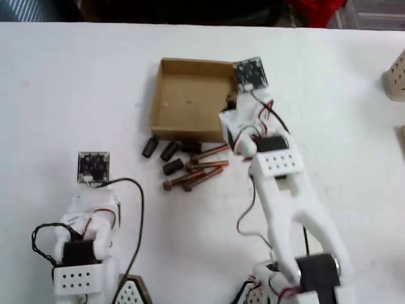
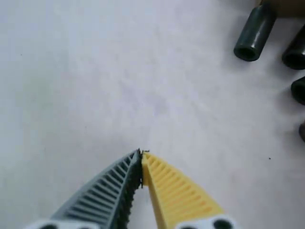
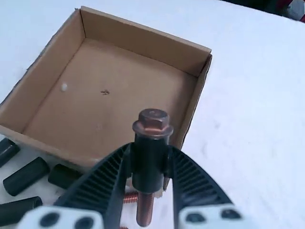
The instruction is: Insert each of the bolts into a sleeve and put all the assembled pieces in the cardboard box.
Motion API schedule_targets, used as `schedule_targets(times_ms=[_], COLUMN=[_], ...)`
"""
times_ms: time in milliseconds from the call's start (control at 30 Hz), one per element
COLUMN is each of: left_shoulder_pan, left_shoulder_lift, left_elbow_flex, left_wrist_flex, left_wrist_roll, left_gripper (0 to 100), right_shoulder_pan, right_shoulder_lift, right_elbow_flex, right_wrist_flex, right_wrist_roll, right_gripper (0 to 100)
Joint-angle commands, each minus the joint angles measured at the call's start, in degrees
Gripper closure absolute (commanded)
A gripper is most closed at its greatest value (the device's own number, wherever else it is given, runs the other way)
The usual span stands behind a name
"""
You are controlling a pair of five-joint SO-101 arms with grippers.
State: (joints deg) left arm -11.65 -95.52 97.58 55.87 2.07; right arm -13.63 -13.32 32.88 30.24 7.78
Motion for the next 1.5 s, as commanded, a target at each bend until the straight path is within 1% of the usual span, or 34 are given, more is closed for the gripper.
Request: schedule_targets(times_ms=[0, 200, 367, 467, 700, 767, 867, 933, 1167, 1300, 1400, 1467], left_shoulder_pan=[-0.7, -0.7, -0.7, -0.7, -0.7, -0.7, -0.7, -0.7, -0.8, -0.8, -1.8, -3.5], left_shoulder_lift=[-0.7, -0.7, -0.7, -0.7, -0.7, -0.7, -0.7, -0.7, -0.7, -0.7, -0.7, -0.7], left_elbow_flex=[-0.2, -0.2, -0.2, -0.2, -0.2, -0.2, -0.2, -0.2, -0.2, -0.2, -0.2, -0.2], left_wrist_flex=[0.2, 0.1, 0.1, 0.1, 0.0, -0.1, -0.2, -0.2, -0.3, -0.3, -0.4, -1.3], left_wrist_roll=[-0.6, -0.6, -0.6, -0.6, -0.7, -0.7, -0.7, -0.7, -0.7, -0.7, -0.7, -0.7], left_gripper=[98, 98, 98, 98, 98, 98, 98, 98, 98, 98, 98, 98], right_shoulder_pan=[0.6, 0.5, 1.5, 1.8, 1.8, 1.8, 1.7, 1.5, 1.4, 0.7, -1.5, -2.7], right_shoulder_lift=[7.7, 24.3, 36.2, 42.7, 55.4, 58.2, 61.1, 62.4, 63.0, 63.0, 63.5, 62.8], right_elbow_flex=[-13.9, -34.3, -49.1, -57.2, -74.5, -78.9, -84.1, -87.6, -98.8, -108.3, -115.2, -116.7], right_wrist_flex=[4.4, 14.5, 18.6, 21.1, 32.6, 35.0, 39.3, 41.9, 51.3, 61.4, 70.9, 71.5], right_wrist_roll=[0.7, 0.7, 0.7, 0.7, 0.7, 0.7, 0.9, 0.9, 0.7, 0.6, 0.7, 0.6], right_gripper=[98.1, 98.1, 98.1, 98.1, 97.8, 95.1, 88.3, 86.0, 92.6, 97.5, 98.2, 98.2])
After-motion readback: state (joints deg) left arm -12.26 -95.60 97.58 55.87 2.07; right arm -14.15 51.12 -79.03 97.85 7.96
